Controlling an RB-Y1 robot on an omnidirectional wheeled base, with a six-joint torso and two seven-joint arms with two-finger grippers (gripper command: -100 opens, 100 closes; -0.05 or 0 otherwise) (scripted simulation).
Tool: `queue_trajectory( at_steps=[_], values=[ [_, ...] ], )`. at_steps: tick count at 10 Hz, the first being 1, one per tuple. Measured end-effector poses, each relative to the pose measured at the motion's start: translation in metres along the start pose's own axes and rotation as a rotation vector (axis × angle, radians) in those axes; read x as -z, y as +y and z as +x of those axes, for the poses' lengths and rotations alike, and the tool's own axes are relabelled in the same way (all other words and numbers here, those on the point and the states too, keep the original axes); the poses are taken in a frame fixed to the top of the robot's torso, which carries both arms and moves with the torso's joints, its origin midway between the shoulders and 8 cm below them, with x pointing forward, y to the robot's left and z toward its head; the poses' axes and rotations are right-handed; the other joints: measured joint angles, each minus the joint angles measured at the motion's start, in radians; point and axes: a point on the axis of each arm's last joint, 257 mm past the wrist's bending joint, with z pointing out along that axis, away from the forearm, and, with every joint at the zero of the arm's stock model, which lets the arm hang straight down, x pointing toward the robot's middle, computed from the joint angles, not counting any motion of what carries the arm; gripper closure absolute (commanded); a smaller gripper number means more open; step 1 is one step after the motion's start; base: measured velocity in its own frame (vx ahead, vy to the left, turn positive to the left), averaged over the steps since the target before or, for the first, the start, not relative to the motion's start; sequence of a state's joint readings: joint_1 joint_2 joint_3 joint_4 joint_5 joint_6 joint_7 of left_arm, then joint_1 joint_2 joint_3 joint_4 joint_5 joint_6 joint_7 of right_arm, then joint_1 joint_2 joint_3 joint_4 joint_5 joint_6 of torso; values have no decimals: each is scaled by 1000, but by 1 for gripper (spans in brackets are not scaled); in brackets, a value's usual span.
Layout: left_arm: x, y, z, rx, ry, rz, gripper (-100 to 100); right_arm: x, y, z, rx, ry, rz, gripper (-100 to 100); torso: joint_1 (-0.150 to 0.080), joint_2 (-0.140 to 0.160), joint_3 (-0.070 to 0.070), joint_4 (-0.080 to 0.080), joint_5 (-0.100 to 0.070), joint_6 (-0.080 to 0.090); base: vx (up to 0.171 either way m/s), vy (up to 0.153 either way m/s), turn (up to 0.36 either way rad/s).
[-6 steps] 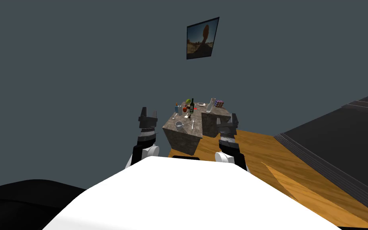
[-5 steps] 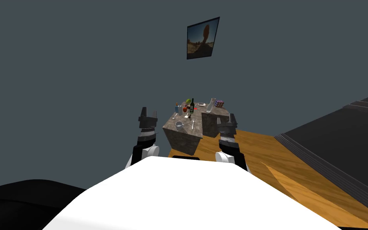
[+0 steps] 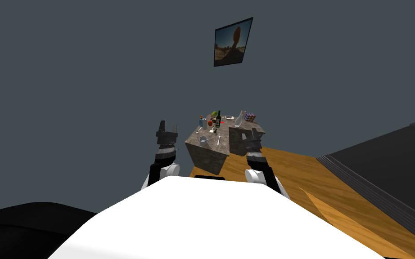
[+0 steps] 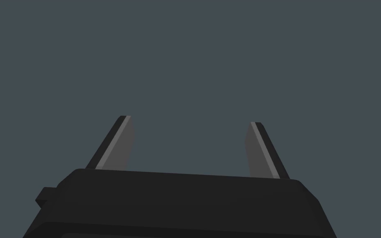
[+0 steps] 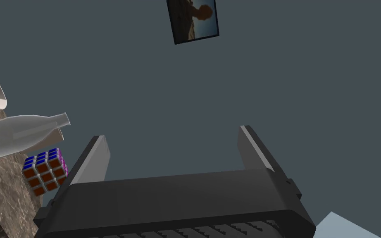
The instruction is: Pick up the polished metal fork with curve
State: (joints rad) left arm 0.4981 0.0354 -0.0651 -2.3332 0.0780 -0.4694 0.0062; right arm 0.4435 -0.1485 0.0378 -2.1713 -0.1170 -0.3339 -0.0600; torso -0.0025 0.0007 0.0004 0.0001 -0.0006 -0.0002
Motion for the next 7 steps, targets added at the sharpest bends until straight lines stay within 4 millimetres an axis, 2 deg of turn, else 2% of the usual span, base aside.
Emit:
queue_trajectory(
  at_steps=[6, 7],
  values=[
    [0, 0, 0, 0, 0, 0, 0, -24, -46, -11, 88, 62, 128, -100, 1, 0, 0, 0, 0, 0, -19, -25, 103],
    [0, 0, 0, 0, 0, 0, 0, -28, -58, -15, 111, 71, 159, -100, 0, 0, 0, 0, 0, 0, -17, -27, 67]
  ],
)
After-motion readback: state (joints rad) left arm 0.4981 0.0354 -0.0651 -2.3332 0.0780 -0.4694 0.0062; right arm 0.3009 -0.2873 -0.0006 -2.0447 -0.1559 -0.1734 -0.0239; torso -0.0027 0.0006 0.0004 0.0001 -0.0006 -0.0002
